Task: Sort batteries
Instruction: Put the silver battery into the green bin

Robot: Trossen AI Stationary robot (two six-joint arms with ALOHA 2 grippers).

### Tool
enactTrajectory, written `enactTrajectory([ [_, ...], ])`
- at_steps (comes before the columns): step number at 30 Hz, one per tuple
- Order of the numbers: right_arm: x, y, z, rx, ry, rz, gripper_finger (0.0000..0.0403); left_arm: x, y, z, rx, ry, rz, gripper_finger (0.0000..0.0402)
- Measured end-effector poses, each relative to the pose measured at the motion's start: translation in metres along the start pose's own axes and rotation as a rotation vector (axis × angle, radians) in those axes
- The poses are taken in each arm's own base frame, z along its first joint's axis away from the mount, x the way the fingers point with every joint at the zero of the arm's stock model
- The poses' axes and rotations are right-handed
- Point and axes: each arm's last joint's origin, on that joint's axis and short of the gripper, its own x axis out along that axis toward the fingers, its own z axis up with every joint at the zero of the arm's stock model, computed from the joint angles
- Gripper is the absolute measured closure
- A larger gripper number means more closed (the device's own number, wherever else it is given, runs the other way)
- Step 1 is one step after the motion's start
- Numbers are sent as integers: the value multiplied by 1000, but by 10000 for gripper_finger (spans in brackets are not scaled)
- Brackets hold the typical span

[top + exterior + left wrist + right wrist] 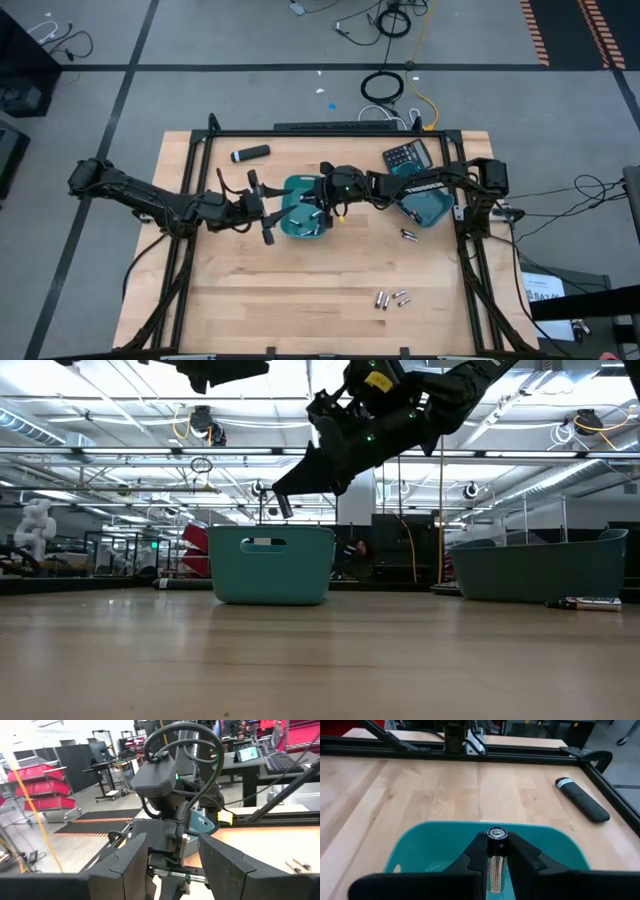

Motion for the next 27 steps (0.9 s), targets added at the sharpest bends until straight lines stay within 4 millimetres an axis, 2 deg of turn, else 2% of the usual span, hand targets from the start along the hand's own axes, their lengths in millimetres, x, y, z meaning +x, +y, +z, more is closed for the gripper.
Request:
enactTrajectory([
  [10, 0, -2, -1, 4, 13, -8, 349, 0, -1, 0, 24, -8, -25, 215],
  [20, 0, -5, -2, 12, 14, -16, 299, 0, -1, -1, 10, 2, -26, 215],
  [27, 0, -6, -2, 10, 14, -16, 292, 0, -1, -1, 10, 2, -26, 215],
])
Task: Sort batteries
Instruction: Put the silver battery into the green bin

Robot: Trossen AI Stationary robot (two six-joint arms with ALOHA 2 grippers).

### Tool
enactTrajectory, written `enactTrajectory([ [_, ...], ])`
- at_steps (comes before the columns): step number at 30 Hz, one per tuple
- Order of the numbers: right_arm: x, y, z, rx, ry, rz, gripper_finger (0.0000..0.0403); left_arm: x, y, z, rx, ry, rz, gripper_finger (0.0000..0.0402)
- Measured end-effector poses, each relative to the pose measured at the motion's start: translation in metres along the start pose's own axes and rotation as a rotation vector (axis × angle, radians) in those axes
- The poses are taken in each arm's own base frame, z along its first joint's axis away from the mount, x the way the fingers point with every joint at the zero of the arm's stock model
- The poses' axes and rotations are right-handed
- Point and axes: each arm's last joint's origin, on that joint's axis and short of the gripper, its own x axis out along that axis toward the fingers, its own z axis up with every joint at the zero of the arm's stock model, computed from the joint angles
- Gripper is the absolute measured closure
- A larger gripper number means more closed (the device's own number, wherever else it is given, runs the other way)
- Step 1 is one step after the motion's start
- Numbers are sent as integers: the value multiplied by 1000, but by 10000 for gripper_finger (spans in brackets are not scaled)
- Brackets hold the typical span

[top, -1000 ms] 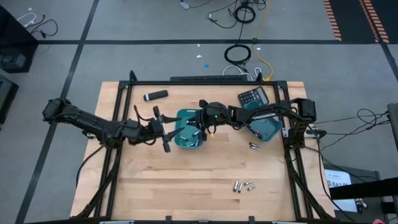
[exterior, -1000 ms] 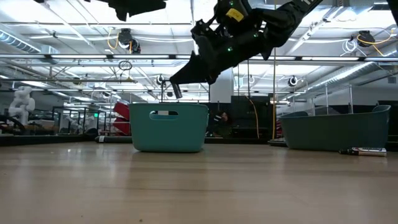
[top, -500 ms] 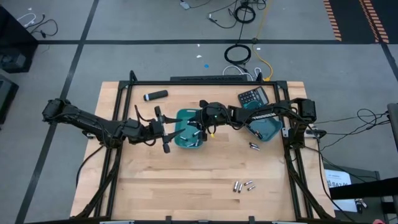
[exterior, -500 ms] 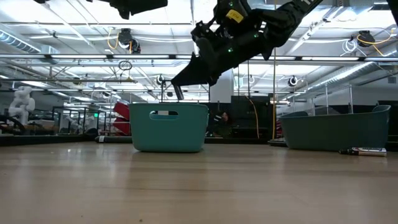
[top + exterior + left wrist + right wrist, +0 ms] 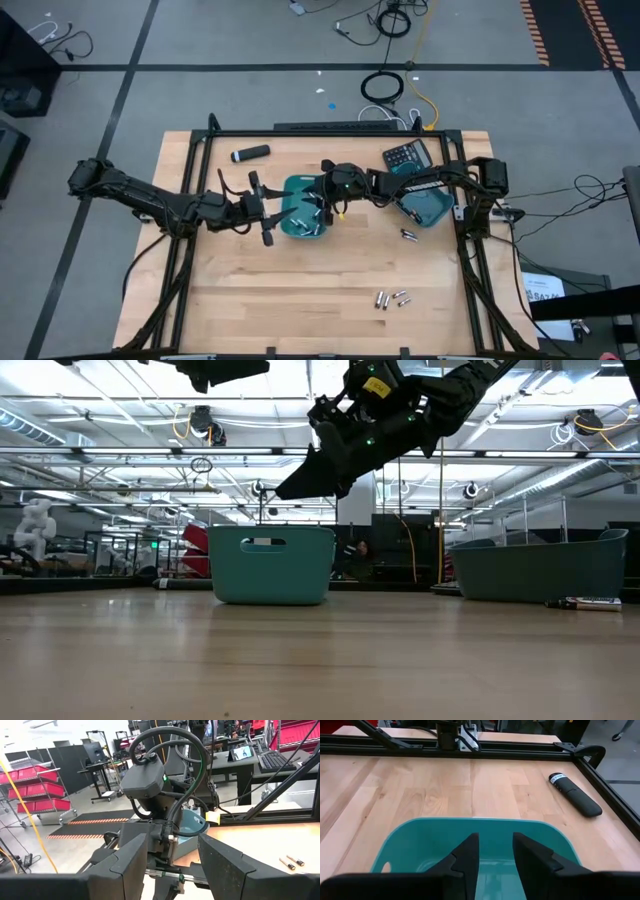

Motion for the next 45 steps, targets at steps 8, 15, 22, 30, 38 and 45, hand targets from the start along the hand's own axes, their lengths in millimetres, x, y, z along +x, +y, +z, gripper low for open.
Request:
enactTrajectory([
  [8, 0, 0, 0, 5, 3, 0, 291, 0, 0, 0, -1, 1, 3, 215],
  [15, -1, 0, -3, 17, 42, 4, 291, 0, 0, 0, 0, 1, 4, 215],
  [22, -34, 7, 6, 25, 199, 24, 291, 0, 0, -4, 12, 38, 10, 215],
  [30, -98, 30, -7, 51, 461, -43, 291, 0, 0, -9, -7, 90, 31, 215],
  [38, -139, 46, -73, 274, 621, -78, 291, 0, 0, -6, -28, 65, 35, 215],
  [45, -154, 75, -73, 246, 887, -78, 291, 1, 4, -3, -17, 32, 54, 215],
])
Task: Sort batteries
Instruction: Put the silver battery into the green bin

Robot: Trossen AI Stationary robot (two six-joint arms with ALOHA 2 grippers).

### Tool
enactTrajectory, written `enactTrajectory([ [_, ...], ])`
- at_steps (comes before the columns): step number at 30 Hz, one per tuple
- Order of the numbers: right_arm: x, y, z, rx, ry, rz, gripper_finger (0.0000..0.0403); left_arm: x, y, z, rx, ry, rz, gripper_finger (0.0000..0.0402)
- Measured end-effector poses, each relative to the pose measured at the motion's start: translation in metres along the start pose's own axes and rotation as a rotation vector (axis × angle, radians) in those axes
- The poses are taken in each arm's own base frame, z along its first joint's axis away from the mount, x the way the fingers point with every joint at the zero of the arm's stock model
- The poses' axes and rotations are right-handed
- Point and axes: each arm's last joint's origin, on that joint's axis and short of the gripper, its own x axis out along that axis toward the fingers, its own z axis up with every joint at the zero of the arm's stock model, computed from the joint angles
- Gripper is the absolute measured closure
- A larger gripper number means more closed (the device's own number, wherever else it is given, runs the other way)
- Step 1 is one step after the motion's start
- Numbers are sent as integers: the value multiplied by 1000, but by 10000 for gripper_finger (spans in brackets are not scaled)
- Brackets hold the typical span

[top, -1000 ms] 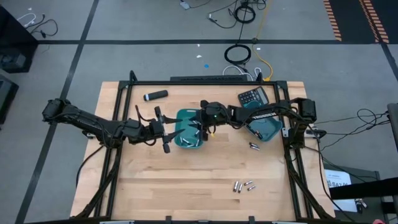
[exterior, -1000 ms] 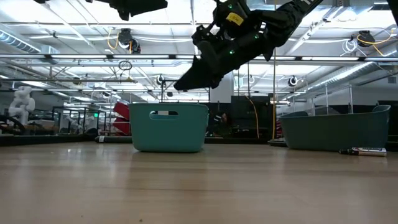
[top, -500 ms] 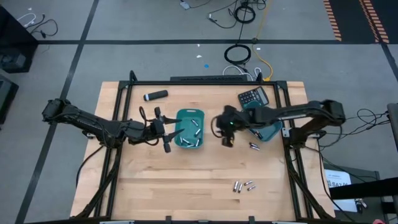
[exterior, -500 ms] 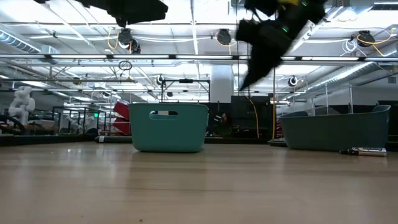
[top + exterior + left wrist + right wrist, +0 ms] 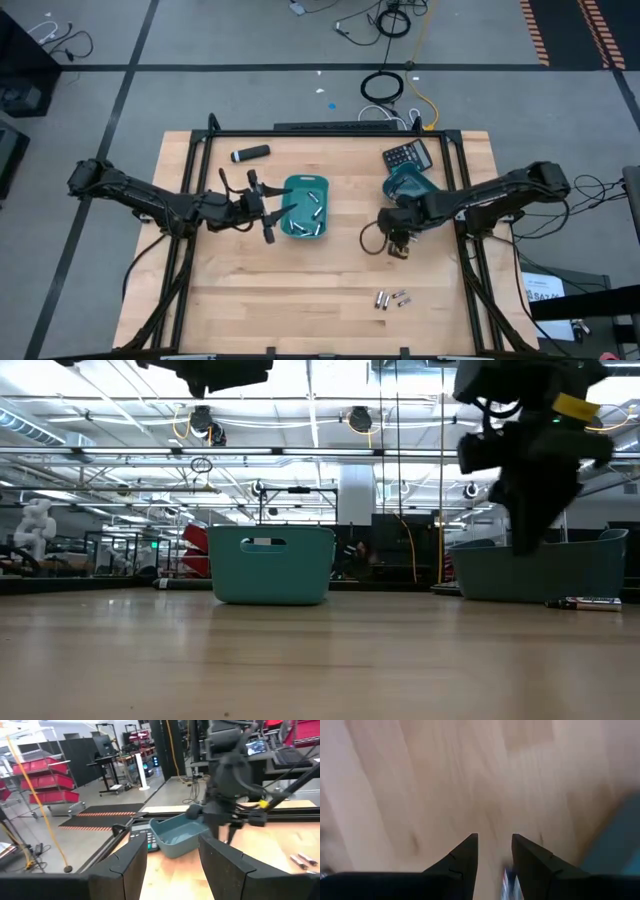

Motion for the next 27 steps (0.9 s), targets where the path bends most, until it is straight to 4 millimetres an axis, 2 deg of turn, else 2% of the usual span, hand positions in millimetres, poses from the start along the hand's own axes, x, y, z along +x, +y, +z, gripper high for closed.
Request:
enactTrajectory([
  [4, 2, 10, -5, -79, 188, -72, 289, 3, 7, -1, 1, 7, 35, 215],
  [10, 18, 19, -1, -192, 366, -40, 269, 6, 12, -1, -4, -1, 49, 215],
  [19, 43, 20, -3, -281, 528, -61, 242, 6, 12, 1, 29, -22, 48, 215],
  [27, 46, 16, -1, -288, 589, -70, 242, 6, 12, 1, 31, -21, 46, 215],
])
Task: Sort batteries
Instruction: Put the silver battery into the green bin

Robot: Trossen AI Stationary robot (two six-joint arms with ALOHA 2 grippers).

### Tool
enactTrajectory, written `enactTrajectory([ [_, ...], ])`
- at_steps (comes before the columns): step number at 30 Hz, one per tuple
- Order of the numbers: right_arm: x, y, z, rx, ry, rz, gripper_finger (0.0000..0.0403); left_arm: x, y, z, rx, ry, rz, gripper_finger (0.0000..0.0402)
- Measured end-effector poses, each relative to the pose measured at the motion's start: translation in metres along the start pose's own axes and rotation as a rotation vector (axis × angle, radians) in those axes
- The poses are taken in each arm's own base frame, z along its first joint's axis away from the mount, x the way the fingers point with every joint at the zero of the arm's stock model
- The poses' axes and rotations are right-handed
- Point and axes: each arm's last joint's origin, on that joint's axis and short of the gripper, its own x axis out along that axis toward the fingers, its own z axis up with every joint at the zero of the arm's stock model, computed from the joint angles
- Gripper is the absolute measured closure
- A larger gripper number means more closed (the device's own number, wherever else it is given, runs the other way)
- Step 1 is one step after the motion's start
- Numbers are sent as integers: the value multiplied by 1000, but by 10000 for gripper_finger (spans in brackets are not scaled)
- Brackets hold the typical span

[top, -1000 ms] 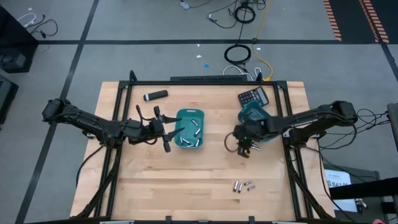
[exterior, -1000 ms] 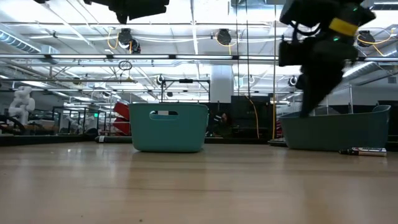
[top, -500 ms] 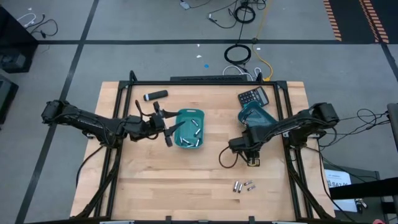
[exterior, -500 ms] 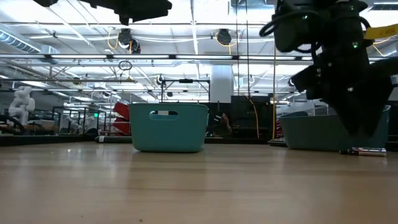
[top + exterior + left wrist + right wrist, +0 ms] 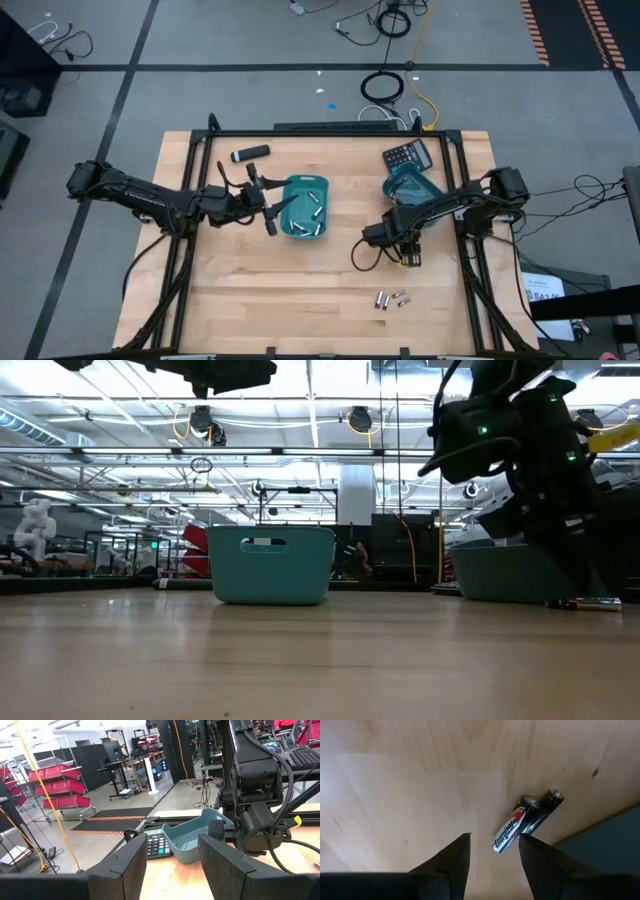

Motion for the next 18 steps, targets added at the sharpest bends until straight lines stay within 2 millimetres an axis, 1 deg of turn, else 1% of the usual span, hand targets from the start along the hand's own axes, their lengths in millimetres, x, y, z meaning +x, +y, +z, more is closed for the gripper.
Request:
enactTrajectory([
  [10, 0, -4, 5, -18, -39, 29, 261, 0, 0, 0, -1, 0, 0, 215],
  [14, 4, -3, 9, -19, -27, 29, 261, 0, 0, 0, 0, 0, -1, 215],
  [18, 10, -2, 16, -34, -39, 30, 261, 0, 0, 0, 1, 3, -1, 215],
])
